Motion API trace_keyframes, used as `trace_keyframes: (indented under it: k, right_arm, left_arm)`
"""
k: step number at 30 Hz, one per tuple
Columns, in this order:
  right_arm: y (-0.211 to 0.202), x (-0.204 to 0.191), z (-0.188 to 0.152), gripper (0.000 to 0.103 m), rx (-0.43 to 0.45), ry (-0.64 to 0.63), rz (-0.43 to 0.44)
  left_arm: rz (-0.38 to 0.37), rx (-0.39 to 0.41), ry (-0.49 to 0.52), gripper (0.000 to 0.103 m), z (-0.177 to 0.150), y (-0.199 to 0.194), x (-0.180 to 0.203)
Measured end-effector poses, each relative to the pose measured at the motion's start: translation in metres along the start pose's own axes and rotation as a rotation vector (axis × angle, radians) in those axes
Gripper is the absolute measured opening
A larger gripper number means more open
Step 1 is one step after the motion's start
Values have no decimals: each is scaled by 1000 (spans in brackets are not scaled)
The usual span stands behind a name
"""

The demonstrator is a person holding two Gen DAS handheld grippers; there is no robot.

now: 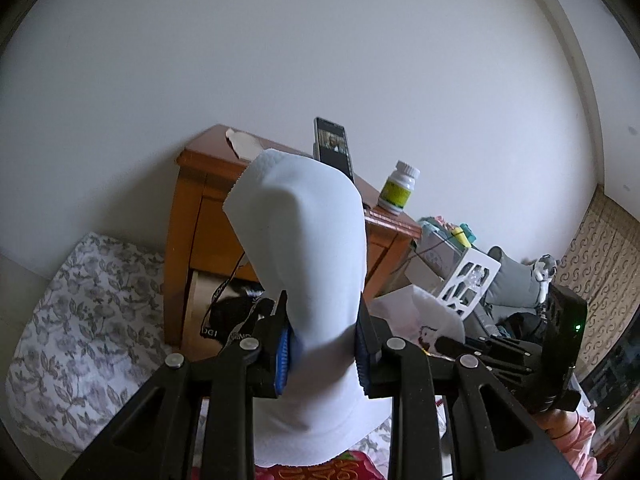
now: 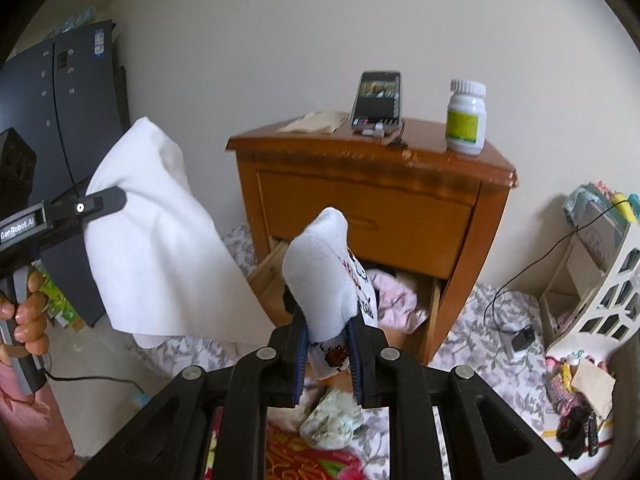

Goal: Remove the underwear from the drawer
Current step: 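Lift the white garment with the left gripper while the right gripper lifts the Hello Kitty garment, then lower both held garments onto the bed below the drawer and release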

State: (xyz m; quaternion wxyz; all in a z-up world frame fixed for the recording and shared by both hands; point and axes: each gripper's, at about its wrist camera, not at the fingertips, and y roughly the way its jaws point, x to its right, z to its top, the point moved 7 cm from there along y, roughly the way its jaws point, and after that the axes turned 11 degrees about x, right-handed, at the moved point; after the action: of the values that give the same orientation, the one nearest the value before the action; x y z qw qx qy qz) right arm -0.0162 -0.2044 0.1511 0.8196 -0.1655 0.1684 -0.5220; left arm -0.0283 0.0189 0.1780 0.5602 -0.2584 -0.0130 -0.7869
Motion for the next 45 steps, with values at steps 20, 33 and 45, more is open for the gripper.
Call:
trace_keyframes:
  k: [20,33,45]
  right_arm:
    - [31,-8,-105,21,-226,90,69]
    - [81,14,-158,22,-396,129,3]
    - [137,13,-196,22,-525,185,-23]
  left_arm:
    - [28,-294,-73,29,-114,34,-20]
    - [131,-509,-114,33,-195,85,-53]
    - [244,-609,-86,37,-230,126,-82]
